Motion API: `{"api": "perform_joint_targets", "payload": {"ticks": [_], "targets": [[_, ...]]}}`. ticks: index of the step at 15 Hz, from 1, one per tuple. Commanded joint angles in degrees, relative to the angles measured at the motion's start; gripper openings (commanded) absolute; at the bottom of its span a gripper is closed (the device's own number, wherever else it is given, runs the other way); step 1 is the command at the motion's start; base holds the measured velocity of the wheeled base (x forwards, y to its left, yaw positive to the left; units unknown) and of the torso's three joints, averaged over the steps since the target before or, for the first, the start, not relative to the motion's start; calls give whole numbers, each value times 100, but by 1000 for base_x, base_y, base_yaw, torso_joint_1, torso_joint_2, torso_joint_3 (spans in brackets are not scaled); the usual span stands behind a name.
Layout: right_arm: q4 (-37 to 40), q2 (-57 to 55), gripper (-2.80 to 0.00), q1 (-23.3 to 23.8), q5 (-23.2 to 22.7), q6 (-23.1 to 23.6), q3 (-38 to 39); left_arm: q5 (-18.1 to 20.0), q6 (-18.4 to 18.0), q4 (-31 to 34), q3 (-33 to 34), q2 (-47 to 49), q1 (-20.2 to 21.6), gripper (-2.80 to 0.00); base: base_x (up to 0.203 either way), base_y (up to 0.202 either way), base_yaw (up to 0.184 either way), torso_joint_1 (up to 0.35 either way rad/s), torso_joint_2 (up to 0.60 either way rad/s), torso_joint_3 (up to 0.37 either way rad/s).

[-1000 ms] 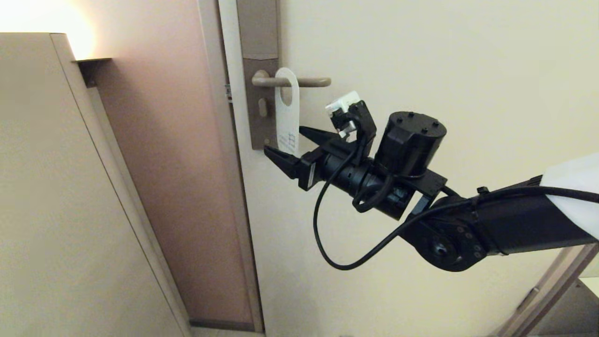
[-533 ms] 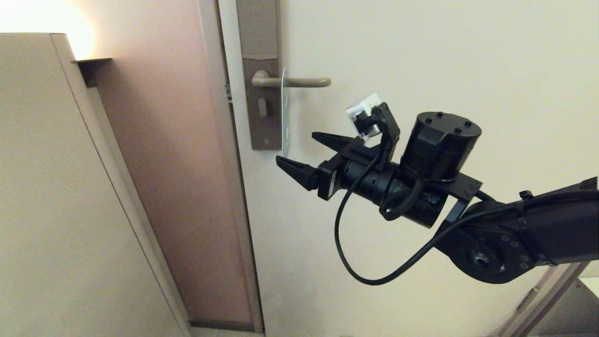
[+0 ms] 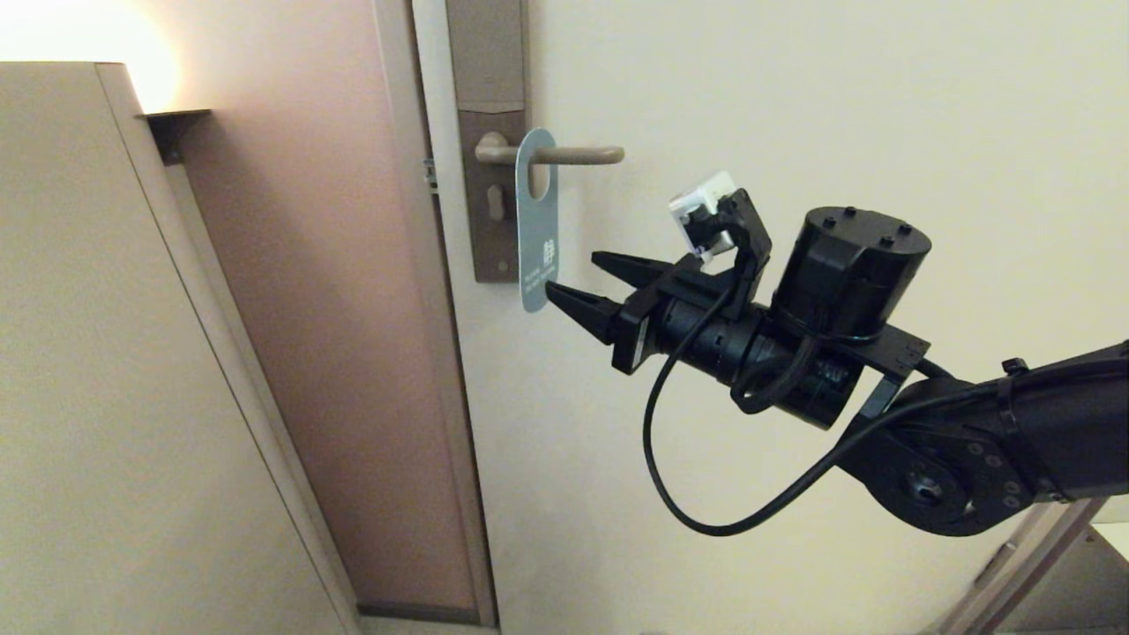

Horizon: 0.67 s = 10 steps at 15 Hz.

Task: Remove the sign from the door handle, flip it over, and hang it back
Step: Hang the sign back with the other side facing out

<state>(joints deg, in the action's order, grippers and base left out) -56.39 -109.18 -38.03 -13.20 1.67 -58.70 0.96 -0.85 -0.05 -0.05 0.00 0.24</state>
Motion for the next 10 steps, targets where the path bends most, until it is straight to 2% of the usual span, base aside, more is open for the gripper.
{"api": "perform_joint_targets", "payload": {"ticks": [1, 7, 10], "targets": [[-35, 2, -280, -2, 2, 9, 14, 0, -2, -4, 4, 9, 2, -280, 0, 0, 0, 0, 0, 0], [-63, -242, -280, -11, 65, 123, -84, 0, -2, -4, 0, 9, 2, -280, 0, 0, 0, 0, 0, 0], [-107, -481, -280, -11, 124, 241, -455, 0, -2, -4, -2, 9, 0, -280, 0, 0, 0, 0, 0, 0]]}}
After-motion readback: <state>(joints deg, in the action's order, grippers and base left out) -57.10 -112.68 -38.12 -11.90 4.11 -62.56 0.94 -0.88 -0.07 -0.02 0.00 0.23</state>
